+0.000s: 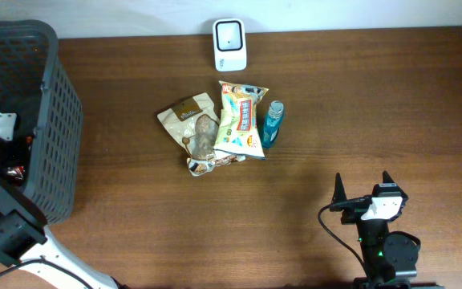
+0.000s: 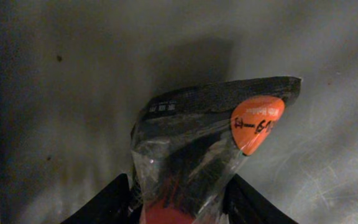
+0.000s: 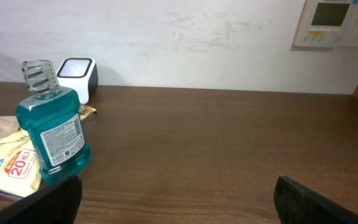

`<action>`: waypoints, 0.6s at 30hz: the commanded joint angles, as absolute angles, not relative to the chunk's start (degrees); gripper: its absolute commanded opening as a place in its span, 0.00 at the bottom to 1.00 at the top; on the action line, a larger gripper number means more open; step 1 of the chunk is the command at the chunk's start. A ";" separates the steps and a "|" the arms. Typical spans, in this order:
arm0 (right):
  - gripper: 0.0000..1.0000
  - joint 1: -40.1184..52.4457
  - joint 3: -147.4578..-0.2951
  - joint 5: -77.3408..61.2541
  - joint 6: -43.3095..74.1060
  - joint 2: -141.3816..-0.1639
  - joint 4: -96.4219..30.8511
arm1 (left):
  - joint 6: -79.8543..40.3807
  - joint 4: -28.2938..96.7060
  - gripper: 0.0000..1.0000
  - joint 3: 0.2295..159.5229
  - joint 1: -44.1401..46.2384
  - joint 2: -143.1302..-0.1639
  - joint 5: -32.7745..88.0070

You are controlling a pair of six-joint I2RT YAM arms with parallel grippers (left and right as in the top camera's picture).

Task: Scan the item barcode
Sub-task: 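Reach into the basket and grasp the black-and-red snack pack, then lift the black pack out and lower it onto the item pile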

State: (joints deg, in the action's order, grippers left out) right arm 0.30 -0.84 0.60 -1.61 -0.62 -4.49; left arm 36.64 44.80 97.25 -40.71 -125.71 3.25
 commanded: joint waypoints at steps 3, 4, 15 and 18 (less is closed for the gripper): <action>0.98 -0.08 -0.32 0.69 -1.67 -0.19 -4.67 | 36.88 47.03 0.59 95.02 -41.80 -130.41 5.02; 0.98 -0.08 -0.32 0.69 -1.67 -0.19 -4.67 | 36.88 47.03 0.67 94.72 -41.80 -130.41 5.19; 0.98 -0.08 -0.32 0.69 -1.67 -0.19 -4.67 | 36.88 46.52 0.61 91.81 -41.80 -130.41 5.19; 0.98 -0.08 -0.32 0.69 -1.67 -0.19 -4.67 | 36.88 47.29 0.41 91.81 -41.80 -130.41 5.19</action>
